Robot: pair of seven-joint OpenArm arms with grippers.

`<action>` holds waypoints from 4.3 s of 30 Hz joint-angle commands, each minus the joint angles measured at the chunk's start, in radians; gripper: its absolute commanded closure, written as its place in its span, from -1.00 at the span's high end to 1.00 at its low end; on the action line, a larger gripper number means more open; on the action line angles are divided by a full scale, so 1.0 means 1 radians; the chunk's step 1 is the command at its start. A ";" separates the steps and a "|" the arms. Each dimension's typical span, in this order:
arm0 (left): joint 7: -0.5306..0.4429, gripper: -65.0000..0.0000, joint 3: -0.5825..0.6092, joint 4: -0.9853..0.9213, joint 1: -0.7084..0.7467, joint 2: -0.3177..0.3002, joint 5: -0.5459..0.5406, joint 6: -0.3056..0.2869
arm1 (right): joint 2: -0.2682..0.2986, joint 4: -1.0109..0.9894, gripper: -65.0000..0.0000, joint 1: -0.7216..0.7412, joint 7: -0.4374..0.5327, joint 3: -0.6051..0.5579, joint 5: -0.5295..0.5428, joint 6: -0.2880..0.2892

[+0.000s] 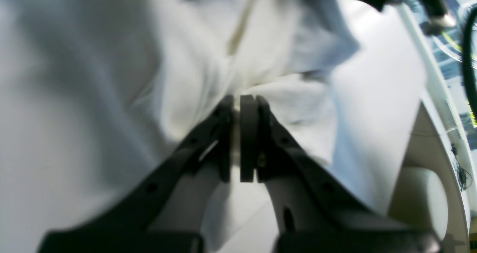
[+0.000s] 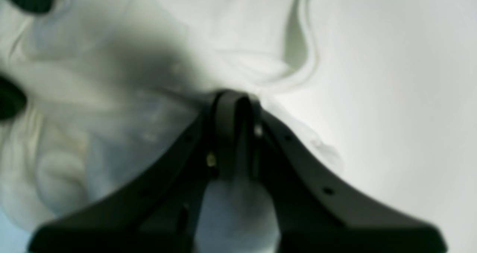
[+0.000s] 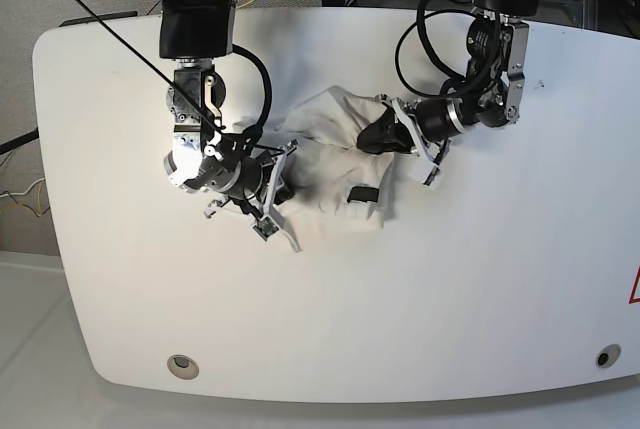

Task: Fold the T-shirt properly
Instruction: 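Lower the folded end onto the bundle with the right gripper and release, then grasp the bundle edge with the left gripper and pull it toward the right gripper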

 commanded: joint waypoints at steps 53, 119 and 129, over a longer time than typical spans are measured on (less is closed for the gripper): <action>0.036 -0.96 -0.008 0.123 -0.063 -0.094 -0.026 -0.006 | -0.150 0.299 -1.00 -0.122 -0.034 0.269 0.000 -0.015; 0.323 -0.96 0.015 0.411 0.004 0.219 -0.023 0.068 | 0.044 -0.034 -1.00 0.173 0.036 0.104 0.000 -0.012; 0.252 -0.96 0.015 0.334 0.057 0.217 -0.029 0.063 | 0.071 -0.034 -1.00 0.188 0.036 0.104 0.000 -0.012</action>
